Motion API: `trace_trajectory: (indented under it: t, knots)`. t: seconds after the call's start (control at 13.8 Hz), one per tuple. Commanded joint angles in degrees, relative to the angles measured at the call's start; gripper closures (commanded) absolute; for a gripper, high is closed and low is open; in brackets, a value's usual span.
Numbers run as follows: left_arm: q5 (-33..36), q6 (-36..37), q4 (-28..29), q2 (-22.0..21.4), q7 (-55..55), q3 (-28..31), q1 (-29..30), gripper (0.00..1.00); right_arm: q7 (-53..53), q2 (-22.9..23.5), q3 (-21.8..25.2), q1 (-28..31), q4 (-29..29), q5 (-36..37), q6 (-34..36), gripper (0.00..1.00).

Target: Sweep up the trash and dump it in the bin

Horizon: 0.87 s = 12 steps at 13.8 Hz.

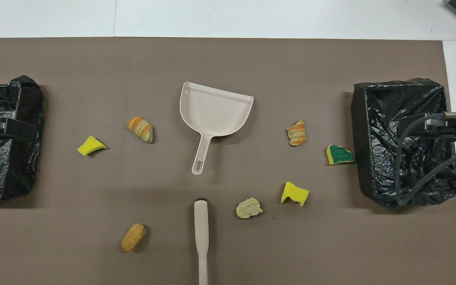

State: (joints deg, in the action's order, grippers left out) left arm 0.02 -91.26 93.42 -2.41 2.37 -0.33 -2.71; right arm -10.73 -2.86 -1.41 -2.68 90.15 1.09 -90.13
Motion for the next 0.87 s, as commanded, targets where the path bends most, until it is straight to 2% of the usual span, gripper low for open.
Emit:
trace_trajectory:
  t: [0.0, 0.22, 0.51, 0.65, 0.8]
  knots:
    - [0.16, 1.44, 1.15, -1.36, 0.88, 0.06, 0.25, 0.00, -4.88, 2.84, -0.61, -1.87, 0.56, -0.30, -3.89, 0.00]
    - [0.16, 1.53, 0.98, -1.28, 0.88, 0.06, 0.17, 0.00, -10.53, 6.20, -0.61, -5.05, 0.47, 0.05, -9.70, 0.00]
    - [-0.19, 1.53, 1.41, -1.37, 0.88, -0.02, -0.10, 0.00, -11.23, 6.20, -0.70, -5.67, 0.20, -0.20, -9.53, 0.00]
    - [-0.89, 1.27, 2.47, -1.37, 0.62, -0.02, -0.53, 0.00, -14.91, 6.46, -0.70, -9.26, 0.29, 0.14, -9.18, 0.00]
    - [-2.04, 0.74, 4.65, -1.46, 0.27, -0.37, -0.71, 0.00, -18.78, 8.65, -0.70, -12.51, -0.41, 0.14, -10.76, 0.00]
